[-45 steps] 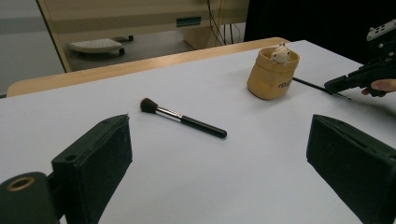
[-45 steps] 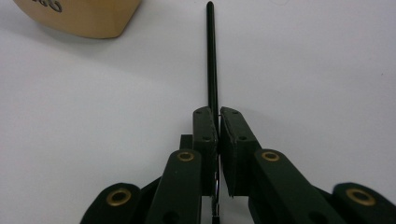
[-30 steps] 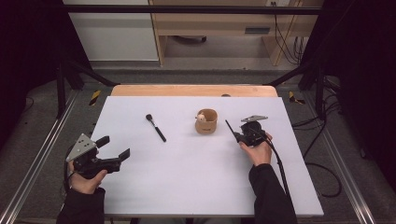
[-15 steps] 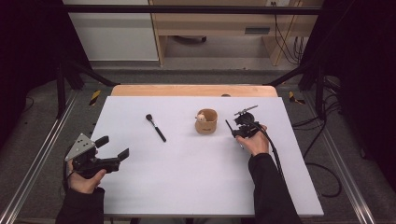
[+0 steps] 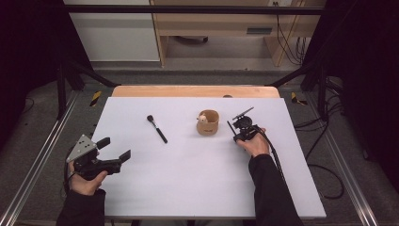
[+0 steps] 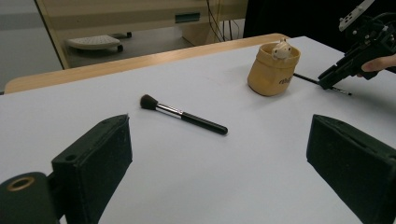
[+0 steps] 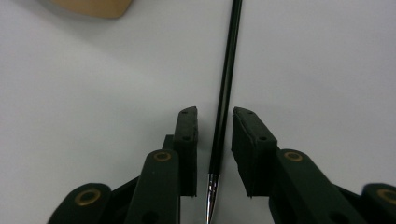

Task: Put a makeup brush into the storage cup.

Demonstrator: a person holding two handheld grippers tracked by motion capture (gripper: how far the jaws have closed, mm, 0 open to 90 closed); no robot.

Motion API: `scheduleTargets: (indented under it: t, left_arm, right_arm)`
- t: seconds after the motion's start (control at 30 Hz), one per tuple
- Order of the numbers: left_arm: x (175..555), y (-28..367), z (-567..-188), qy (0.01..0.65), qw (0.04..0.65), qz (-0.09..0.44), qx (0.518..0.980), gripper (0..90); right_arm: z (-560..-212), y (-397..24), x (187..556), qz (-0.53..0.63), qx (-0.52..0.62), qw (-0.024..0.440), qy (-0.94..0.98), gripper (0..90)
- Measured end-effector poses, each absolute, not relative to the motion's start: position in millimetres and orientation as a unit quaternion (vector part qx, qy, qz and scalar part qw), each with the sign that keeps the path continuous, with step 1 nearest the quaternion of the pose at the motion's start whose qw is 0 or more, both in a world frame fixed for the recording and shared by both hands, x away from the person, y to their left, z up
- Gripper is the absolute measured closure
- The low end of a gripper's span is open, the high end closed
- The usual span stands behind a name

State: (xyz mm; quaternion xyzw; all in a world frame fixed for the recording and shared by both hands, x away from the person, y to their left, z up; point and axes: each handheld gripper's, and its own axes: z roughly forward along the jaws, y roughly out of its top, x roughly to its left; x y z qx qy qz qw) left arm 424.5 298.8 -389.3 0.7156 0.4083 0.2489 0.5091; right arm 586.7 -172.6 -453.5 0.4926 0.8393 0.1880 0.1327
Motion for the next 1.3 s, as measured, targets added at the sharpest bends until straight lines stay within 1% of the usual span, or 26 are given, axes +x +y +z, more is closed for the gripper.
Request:
scheduleTargets:
  t: [0.1,0.2,0.27,0.33,0.43,0.5,0.67,0.93,1.03,1.23,1.3]
  left_arm:
    - [424.4,298.1,-389.3,0.407,0.508,0.249,0.717,6.1]
    - [424.4,297.9,-389.4,0.407,0.508,0.249,0.717,6.1]
    - [424.4,297.8,-389.5,0.407,0.508,0.249,0.718,6.1]
    - [424.4,297.8,-389.4,0.407,0.508,0.248,0.717,6.1]
    - [424.3,297.1,-389.4,0.406,0.508,0.249,0.718,6.1]
    - [424.2,296.8,-389.4,0.406,0.508,0.248,0.718,6.1]
    - [424.3,297.0,-389.4,0.406,0.507,0.248,0.718,6.1]
    - [424.5,297.6,-389.5,0.406,0.507,0.249,0.718,6.1]
    - [424.3,298.0,-389.3,0.407,0.507,0.249,0.718,6.2]
    - [423.8,297.3,-388.7,0.406,0.509,0.249,0.717,6.2]
    - [423.8,297.2,-388.7,0.406,0.509,0.249,0.717,6.2]
  right_arm:
    - [-453.1,-170.6,586.8,0.184,0.500,0.124,0.837,77.0]
    - [-453.2,-170.3,587.4,0.180,0.497,0.124,0.840,78.1]
    - [-451.9,-169.2,588.5,0.175,0.502,0.115,0.839,79.7]
    - [-451.9,-168.4,588.7,0.174,0.503,0.116,0.839,80.1]
    - [-452.6,-166.9,589.3,0.165,0.489,0.125,0.848,83.8]
    - [-451.9,-164.9,589.2,0.162,0.494,0.121,0.846,85.5]
    - [-451.6,-166.8,589.4,0.168,0.499,0.113,0.842,85.8]
    - [-451.8,-169.6,589.0,0.176,0.502,0.113,0.839,85.9]
    - [-448.9,-170.4,587.6,0.179,0.497,0.118,0.841,85.9]
    - [-438.6,-172.2,582.9,0.187,0.504,0.113,0.836,86.0]
    - [-435.8,-176.2,582.2,0.190,0.497,0.121,0.838,85.9]
